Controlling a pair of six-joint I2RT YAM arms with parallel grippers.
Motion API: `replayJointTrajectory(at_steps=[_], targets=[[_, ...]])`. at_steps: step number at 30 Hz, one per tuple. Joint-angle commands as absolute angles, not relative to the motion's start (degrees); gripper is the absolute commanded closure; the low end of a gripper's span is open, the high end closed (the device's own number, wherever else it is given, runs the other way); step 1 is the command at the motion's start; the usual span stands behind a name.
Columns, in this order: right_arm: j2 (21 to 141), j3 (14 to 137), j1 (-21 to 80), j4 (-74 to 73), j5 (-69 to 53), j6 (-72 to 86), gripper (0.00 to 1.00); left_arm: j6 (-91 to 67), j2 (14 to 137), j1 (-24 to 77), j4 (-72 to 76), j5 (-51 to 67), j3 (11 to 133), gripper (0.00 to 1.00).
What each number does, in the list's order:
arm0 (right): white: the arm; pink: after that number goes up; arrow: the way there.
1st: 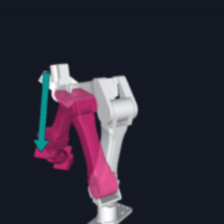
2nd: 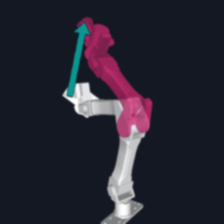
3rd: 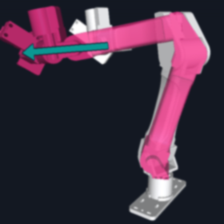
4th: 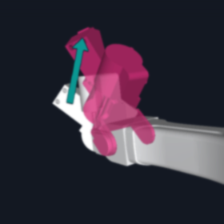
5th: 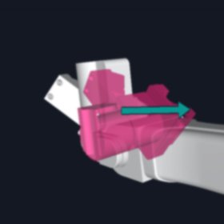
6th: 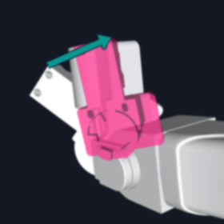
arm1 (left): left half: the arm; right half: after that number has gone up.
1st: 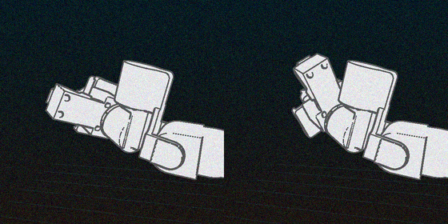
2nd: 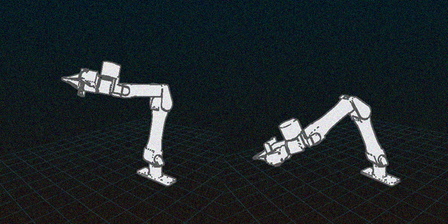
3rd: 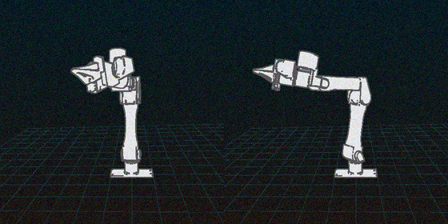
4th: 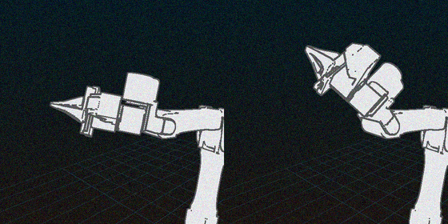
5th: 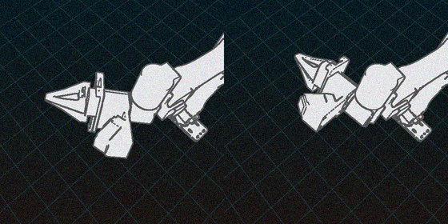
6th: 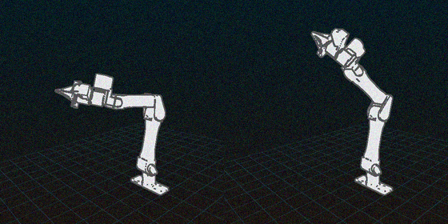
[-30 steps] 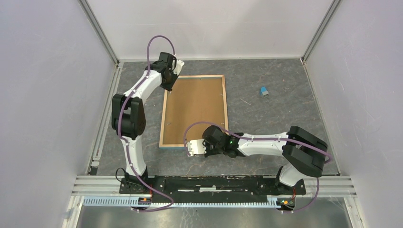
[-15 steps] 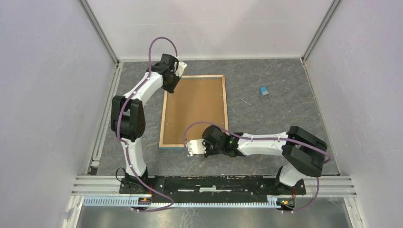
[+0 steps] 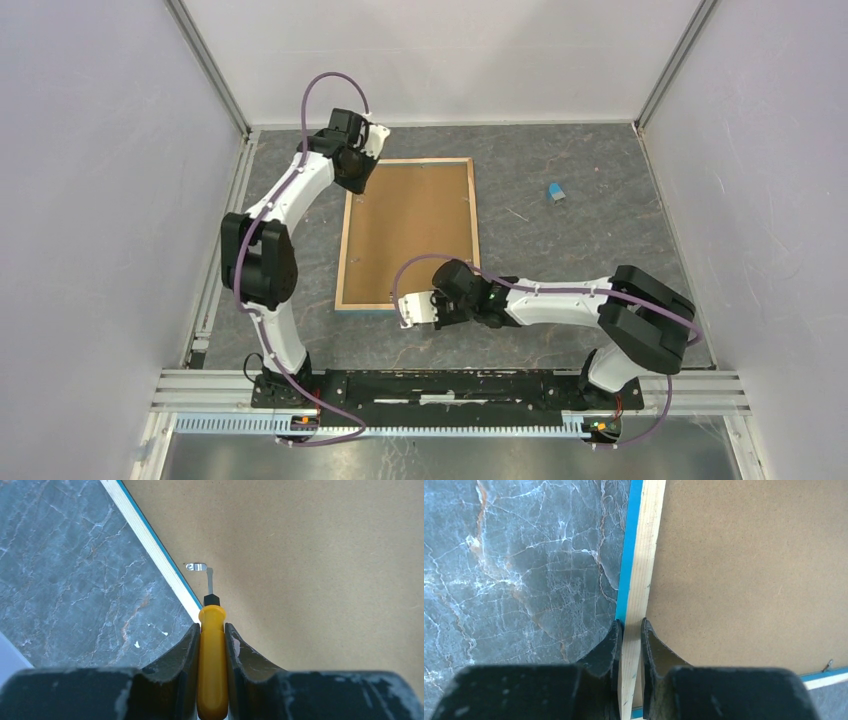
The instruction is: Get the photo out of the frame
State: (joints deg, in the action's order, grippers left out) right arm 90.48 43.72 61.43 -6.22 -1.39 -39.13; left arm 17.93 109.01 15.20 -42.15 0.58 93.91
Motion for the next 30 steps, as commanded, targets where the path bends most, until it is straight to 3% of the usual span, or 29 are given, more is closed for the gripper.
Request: replayJointTrajectory(at_steps=[1, 7, 14, 19, 30], targets=[[92.8, 38.6, 55.4, -21.5, -0.4, -44.7, 1.00, 16.1, 104.5, 13.6, -43.0, 3.7, 94.6, 0.98], [90.1, 42.0, 49.1, -24.3, 3.2, -50.9, 0.89, 14.9, 103.6, 10.4, -43.6, 7.0, 93.9, 0.98], [89.3, 49.4, 42.9, -27.8, 3.7, -52.9, 0.56, 14.7, 100.7, 8.8, -43.7, 8.5, 91.8, 0.98], [90.4, 58.7, 42.4, -31.8, -5.4, -44.8, 0.40, 12.6, 98.4, 6.0, -43.4, 11.9, 90.7, 0.98], [97.6, 72.7, 42.4, -21.0, -8.9, -22.5, 0.21, 7.4, 90.6, -0.7, -40.0, 17.8, 84.0, 0.98]])
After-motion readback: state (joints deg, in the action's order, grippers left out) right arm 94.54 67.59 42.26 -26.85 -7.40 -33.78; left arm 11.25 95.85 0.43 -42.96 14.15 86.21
